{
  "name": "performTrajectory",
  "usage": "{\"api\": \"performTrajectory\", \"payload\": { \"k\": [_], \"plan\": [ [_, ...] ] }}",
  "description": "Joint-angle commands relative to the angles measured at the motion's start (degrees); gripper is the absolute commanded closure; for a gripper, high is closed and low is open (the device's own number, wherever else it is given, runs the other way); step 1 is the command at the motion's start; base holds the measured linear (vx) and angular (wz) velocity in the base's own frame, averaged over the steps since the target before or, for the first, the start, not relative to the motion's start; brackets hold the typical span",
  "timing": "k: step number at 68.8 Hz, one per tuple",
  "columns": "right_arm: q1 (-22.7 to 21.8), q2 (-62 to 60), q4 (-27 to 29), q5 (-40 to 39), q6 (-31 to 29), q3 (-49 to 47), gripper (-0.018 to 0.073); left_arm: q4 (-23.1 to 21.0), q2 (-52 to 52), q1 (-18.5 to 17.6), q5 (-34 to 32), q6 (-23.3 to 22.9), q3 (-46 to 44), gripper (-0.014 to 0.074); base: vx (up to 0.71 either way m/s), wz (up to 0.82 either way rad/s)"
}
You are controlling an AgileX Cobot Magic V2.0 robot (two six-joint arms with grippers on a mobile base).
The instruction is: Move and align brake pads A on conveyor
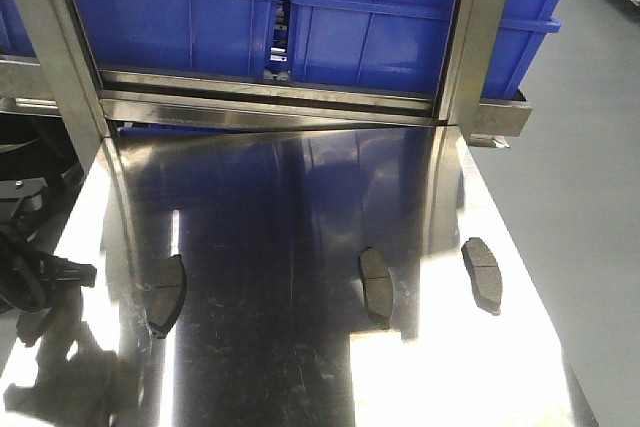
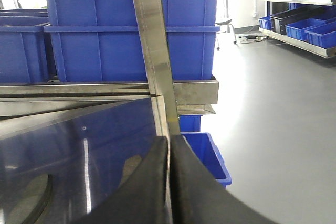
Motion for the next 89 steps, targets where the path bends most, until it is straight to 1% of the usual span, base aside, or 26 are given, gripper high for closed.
{"api": "performTrajectory", "payload": {
  "k": [1,15,26,31,41,55,72,89],
  "plan": [
    [-0.33,-0.90,-0.30,-4.18,-0.54,1.19,0.0562,0.00,-5.85,-0.17,-2.73,-0.32,0.10,0.0519,0.00,0.00],
    [-0.33,-0.90,-0.30,-4.26,-0.54,1.19,0.0562,0.00,-14.87,-0.28,-1.81,-0.32,3.15,0.0519,0.00,0.00],
    [-0.33,-0.90,-0.30,-4.26,-0.54,1.19,0.0562,0.00,-24.90,-0.28,-2.44,-0.31,6.83,0.0519,0.00,0.00],
    [-0.33,-0.90,-0.30,-4.26,-0.54,1.19,0.0562,0.00,-29.34,-0.28,-2.44,0.29,8.24,0.0519,0.00,0.00],
    [-0.33,-0.90,-0.30,-4.18,-0.54,1.19,0.0562,0.00,-38.11,-0.28,-2.24,3.04,11.00,0.0519,0.00,0.00],
    [-0.33,-0.90,-0.30,-4.18,-0.54,1.19,0.0562,0.00,-48.63,-0.25,-2.20,3.14,13.49,0.0519,0.00,0.00],
    [-0.33,-0.90,-0.30,-4.18,-0.54,1.19,0.0562,0.00,-54.91,-0.25,-1.69,3.09,13.53,0.0519,0.00,0.00],
    [-0.33,-0.90,-0.30,-4.18,-0.54,1.19,0.0562,0.00,-55.50,-0.25,-1.65,3.09,13.53,0.0519,0.00,0.00]
  ]
}}
